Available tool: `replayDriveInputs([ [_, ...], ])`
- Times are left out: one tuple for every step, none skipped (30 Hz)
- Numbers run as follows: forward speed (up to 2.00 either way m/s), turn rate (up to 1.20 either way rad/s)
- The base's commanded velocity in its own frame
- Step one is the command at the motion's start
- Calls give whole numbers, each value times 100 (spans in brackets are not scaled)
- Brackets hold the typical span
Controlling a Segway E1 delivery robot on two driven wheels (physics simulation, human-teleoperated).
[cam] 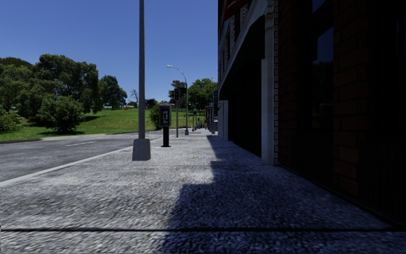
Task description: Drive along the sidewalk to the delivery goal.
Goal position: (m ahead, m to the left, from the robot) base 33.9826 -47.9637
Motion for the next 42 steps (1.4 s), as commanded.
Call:
replayDriveInputs([
  [200,0],
  [200,0],
  [200,0],
  [200,0],
  [200,0],
  [200,0],
  [200,0],
  [200,0],
  [200,0],
  [200,0],
  [200,0],
  [200,0],
  [200,0],
  [200,0],
  [200,0],
  [200,0],
  [200,0],
  [200,0],
  [200,0],
  [200,0],
  [200,0],
  [200,0],
  [200,0],
  [200,0],
  [200,0],
  [200,0],
  [200,0],
  [200,0],
  [200,0],
  [200,0],
  [200,0],
  [200,0],
  [200,0],
  [200,0],
  [200,0],
  [200,0],
  [200,0],
  [200,0],
  [200,0],
  [200,0],
  [200,0],
  [200,0],
])
